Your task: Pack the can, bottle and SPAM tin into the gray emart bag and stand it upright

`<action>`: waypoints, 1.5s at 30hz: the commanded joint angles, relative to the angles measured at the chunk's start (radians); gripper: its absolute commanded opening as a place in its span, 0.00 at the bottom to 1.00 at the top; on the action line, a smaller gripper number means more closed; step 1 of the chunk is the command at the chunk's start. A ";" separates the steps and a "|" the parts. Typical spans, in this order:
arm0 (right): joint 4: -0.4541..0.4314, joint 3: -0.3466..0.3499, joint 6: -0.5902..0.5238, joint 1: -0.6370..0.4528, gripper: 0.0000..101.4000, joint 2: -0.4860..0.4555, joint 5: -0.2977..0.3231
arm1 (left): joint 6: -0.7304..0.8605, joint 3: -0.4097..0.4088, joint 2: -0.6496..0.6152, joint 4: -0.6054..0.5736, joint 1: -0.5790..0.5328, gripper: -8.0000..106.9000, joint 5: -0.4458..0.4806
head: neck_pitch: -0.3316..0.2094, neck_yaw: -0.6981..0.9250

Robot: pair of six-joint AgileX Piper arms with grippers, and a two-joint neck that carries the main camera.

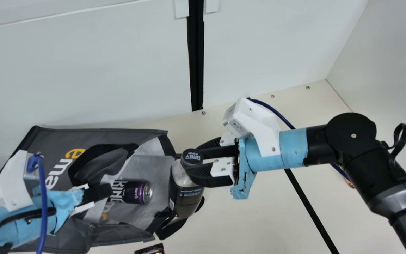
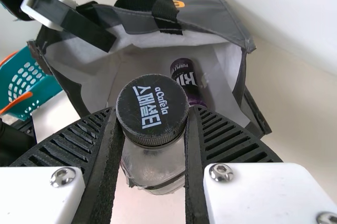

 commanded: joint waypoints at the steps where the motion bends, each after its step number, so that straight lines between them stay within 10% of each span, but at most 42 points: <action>1: -0.002 -0.001 -0.001 0.001 0.00 0.005 0.002 | 0.000 0.000 0.000 0.000 0.000 0.00 0.000 | -0.023 -0.001; 18: -0.010 -0.047 0.000 0.018 0.00 0.073 0.001 | 0.000 0.000 0.000 0.000 0.000 0.00 0.000 | -0.023 -0.001; 45: 0.006 -0.066 0.018 0.230 0.00 0.201 -0.221 | 0.000 0.000 0.000 0.000 0.000 0.00 0.000 | -0.023 -0.001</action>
